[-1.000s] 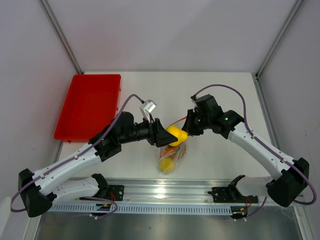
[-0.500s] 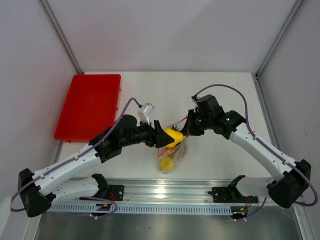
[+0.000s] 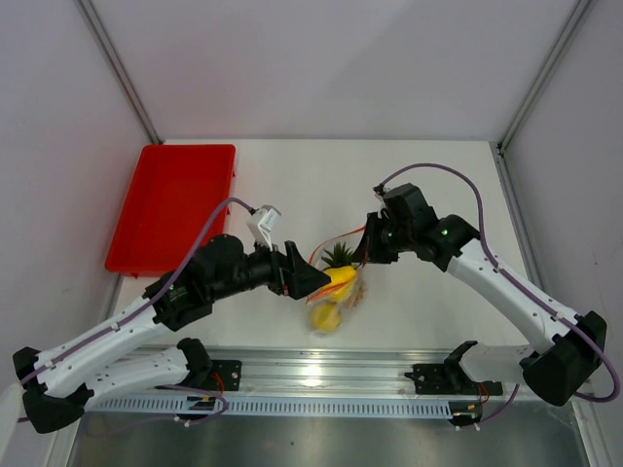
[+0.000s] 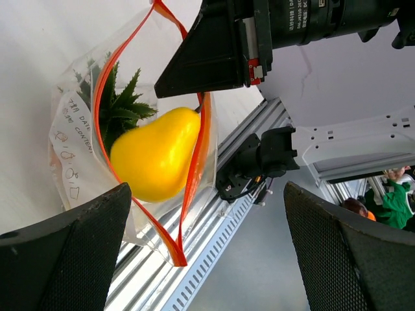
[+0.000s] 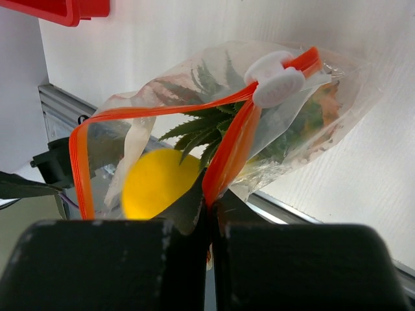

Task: Place the food in the zip-top bag and seal the zipper
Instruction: Place the fake fruit in the zipper food storage bag, then adjust the zipper food storage bag at the center of the board.

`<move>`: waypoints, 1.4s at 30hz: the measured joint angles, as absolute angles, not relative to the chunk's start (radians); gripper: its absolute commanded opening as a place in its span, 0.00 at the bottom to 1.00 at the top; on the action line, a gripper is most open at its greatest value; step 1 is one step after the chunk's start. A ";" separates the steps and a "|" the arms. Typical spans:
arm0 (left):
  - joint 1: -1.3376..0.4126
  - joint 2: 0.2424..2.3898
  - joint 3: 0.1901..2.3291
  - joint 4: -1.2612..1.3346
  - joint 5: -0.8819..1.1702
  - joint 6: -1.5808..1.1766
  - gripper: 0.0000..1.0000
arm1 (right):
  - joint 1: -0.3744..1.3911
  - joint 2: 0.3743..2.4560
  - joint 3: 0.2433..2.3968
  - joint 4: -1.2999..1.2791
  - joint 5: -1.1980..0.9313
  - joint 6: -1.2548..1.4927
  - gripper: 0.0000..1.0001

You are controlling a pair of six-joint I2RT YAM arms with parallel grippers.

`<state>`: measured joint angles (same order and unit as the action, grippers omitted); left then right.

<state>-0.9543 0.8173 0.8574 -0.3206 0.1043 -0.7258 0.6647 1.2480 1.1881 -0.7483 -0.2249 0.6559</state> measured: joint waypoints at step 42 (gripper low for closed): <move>-0.893 1.222 1.225 -0.503 0.245 -0.247 0.99 | 0.657 1.202 1.218 -0.791 -0.227 0.663 0.11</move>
<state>-0.8928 1.2217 1.2251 -0.5026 0.2451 -0.2470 0.6567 1.2018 1.2182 -0.7910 -0.2268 0.6628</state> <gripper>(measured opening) 0.994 0.082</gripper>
